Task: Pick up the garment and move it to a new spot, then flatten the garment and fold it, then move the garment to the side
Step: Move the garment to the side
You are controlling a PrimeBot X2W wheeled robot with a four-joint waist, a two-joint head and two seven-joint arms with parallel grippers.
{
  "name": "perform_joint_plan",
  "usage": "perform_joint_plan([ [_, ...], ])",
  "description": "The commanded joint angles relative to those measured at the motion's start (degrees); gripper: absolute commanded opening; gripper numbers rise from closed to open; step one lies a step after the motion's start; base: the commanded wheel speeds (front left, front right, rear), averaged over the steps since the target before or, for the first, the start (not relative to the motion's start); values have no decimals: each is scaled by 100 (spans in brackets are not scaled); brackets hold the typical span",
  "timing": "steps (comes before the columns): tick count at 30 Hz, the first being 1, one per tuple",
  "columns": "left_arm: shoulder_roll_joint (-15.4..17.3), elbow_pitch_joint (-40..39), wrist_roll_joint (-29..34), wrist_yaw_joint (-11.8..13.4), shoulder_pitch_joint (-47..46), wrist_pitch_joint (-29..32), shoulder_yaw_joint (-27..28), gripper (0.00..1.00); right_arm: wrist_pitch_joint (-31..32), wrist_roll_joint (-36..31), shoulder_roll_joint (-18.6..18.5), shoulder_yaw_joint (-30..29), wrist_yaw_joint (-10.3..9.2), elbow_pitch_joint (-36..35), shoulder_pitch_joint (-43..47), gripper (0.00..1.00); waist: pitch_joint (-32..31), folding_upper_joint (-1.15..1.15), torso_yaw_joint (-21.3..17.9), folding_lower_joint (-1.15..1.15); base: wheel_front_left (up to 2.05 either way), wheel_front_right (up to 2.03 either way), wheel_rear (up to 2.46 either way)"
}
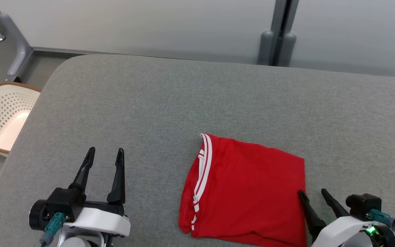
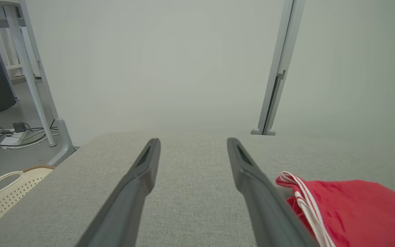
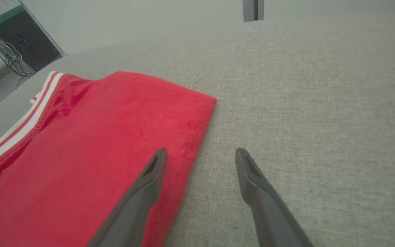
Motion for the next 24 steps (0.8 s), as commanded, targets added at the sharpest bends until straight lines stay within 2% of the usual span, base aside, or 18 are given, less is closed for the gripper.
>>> perform_joint_plan([
  [1,3,13,-20,-20,-121,-25,9,100,-23,4,-33,-11,0,110,-96,100,168,0,181,0,0,0,0],
  [5,-42,98,-34,-21,-241,-44,-35,100,80,178,69,158,0,761,-290,100,240,0,296,0,0,0,0],
  [6,-46,92,-49,-19,-260,-47,-29,100,75,187,80,189,0,885,-320,84,246,0,310,0,0,0,0],
  [8,-51,65,-52,-11,-285,-45,-15,100,126,271,116,246,0,1070,-320,8,243,0,308,0,0,0,0],
  [9,-61,49,-51,-12,-289,-46,-15,100,105,289,125,302,1,1120,-336,0,240,0,300,0,0,0,0],
  [17,-84,-38,60,-44,-295,-47,23,100,-187,369,-17,530,-1,977,-434,0,201,0,73,0,0,0,0],
  [24,-49,-141,136,-49,-185,-47,166,100,-355,277,-243,516,-6,603,-673,0,149,0,-632,0,0,0,0],
])
